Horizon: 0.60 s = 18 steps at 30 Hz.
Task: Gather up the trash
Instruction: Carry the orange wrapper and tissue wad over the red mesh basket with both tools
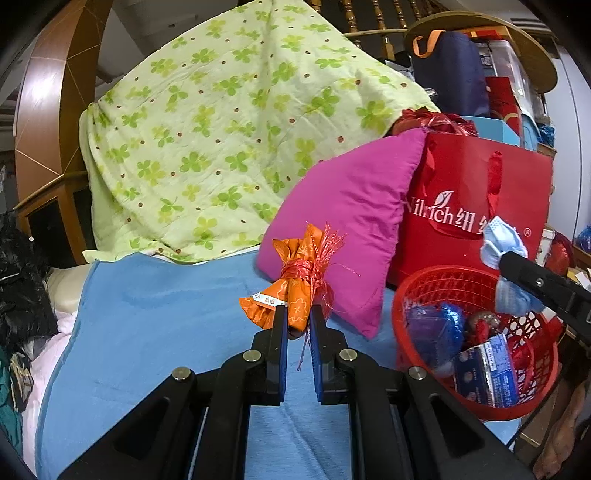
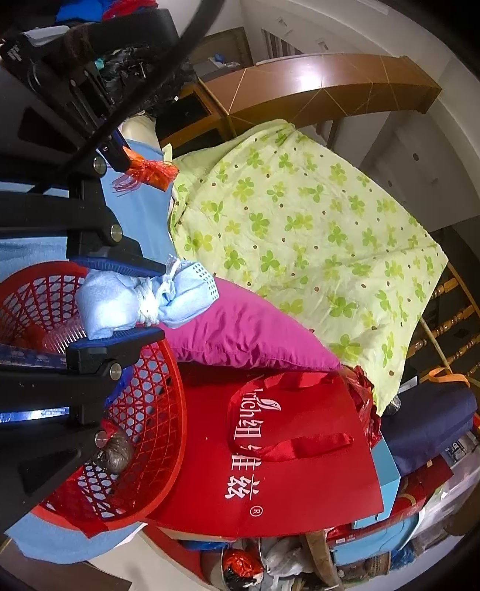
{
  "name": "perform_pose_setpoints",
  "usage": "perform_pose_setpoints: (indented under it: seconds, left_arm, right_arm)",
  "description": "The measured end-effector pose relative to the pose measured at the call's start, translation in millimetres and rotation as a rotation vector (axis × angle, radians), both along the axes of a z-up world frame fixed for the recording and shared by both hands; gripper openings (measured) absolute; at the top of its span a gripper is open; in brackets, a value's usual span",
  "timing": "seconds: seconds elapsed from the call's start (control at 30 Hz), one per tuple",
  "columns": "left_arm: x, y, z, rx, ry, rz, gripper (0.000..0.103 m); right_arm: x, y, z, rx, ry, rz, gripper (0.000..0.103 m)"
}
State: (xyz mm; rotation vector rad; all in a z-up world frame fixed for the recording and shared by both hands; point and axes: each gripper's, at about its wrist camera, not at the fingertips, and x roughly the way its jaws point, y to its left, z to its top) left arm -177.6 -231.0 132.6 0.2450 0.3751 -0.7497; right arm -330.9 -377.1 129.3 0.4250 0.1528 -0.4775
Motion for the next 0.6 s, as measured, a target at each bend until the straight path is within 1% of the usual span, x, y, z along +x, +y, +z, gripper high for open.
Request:
perform_pose_setpoints:
  seconds: [0.6]
  left_arm:
    - [-12,-12,1,-0.01,0.013,-0.056,0.012]
  right_arm:
    - [-7,-8,-1,0.014,-0.005,-0.037,0.03]
